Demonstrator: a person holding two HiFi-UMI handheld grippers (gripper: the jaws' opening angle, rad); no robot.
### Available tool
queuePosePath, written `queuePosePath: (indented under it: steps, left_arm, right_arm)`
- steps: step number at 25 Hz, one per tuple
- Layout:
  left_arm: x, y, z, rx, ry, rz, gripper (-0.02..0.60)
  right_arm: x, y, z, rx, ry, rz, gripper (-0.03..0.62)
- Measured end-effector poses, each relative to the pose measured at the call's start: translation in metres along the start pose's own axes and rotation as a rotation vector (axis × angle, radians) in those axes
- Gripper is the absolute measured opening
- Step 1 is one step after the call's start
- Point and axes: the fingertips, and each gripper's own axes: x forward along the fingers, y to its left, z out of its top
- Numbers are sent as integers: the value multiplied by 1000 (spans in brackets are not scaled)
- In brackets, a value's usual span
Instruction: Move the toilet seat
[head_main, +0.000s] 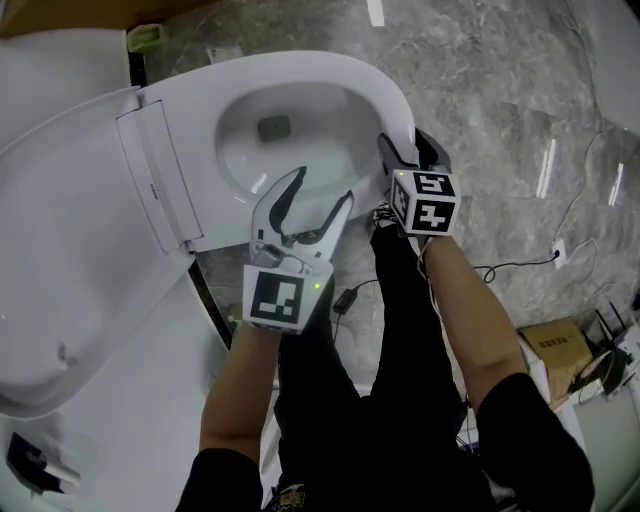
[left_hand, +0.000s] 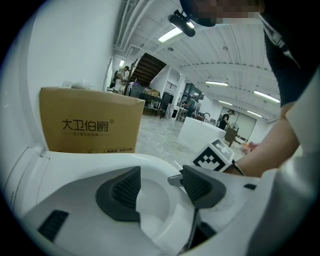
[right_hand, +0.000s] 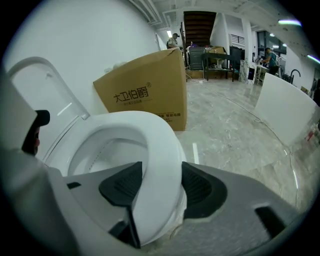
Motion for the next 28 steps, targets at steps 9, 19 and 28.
queuePosePath:
  steps: [9, 19, 28]
  left_arm:
    - [-14, -12, 20, 3, -29, -20, 255]
    - [-39, -32, 46, 7, -57, -46, 255]
    - [-70, -58, 76, 33, -116, -59, 255]
  right_arm:
    - [-28, 1, 19, 76, -8, 20, 227]
    - [-88, 15, 59, 144, -86, 118, 176]
    - [-168, 62, 115, 144, -185, 273, 178]
